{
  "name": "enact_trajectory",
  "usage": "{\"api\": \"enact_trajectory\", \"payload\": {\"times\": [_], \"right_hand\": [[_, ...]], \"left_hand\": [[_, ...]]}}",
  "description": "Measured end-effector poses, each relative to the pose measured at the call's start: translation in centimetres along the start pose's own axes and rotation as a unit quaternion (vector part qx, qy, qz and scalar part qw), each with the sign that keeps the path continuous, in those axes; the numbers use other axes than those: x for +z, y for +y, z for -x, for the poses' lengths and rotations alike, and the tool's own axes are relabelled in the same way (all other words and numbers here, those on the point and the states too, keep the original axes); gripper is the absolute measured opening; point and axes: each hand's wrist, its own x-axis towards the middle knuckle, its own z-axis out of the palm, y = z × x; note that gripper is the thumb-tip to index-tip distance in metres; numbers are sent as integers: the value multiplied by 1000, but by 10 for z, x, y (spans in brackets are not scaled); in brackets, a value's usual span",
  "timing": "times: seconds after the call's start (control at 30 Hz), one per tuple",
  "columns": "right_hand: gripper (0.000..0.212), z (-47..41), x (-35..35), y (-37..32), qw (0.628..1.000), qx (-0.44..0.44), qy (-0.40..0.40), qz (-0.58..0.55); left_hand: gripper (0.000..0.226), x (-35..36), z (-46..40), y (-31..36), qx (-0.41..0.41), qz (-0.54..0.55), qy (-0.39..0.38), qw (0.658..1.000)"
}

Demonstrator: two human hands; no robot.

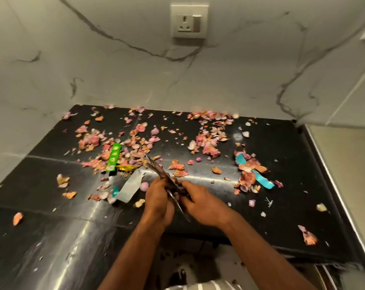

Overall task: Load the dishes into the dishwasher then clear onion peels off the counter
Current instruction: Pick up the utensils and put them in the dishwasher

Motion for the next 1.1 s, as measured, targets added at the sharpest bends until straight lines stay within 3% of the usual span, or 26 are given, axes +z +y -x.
{"api": "enact_trajectory", "payload": {"times": [0.1, 0.23, 0.37, 0.47, 0.57, 0.63, 0.73, 0.83, 0.9, 0.97, 1.0, 1.1], "right_hand": [[19, 12, -4, 14, 998, 52, 38, 1], [34, 34, -3, 33, 976, 142, 155, -63], [46, 65, -12, 49, 932, 207, 263, -137], [56, 97, -22, 67, 901, 242, 311, -181], [60, 129, -35, 80, 895, 246, 312, -204], [60, 151, -44, 90, 903, 253, 279, -207], [59, 191, -59, 107, 896, 246, 265, -258], [52, 243, -84, 131, 857, 200, 252, -402], [54, 277, -106, 151, 842, 194, 277, -421], [63, 305, -125, 180, 826, 204, 362, -382], [66, 317, -132, 193, 812, 201, 416, -357], [65, 349, -150, 220, 752, 142, 539, -352]], "left_hand": [[25, 20, 2, -9, -56, 30, -41, 997], [36, 58, 10, -28, -101, 32, -95, 990], [26, 91, 26, -62, -43, -168, -150, 973], [25, 110, 45, -99, -20, -230, -220, 948], [28, 123, 57, -128, -11, -265, -296, 918], [18, 134, 69, -146, -18, -287, -315, 904], [22, 158, 98, -171, -54, -257, -320, 910], [23, 188, 122, -194, -103, -174, -333, 921], [26, 203, 132, -205, -124, -166, -350, 913], [29, 213, 142, -219, -153, -223, -406, 873], [31, 217, 150, -227, -168, -277, -444, 836], [37, 223, 182, -260, -187, -477, -529, 676]]}}
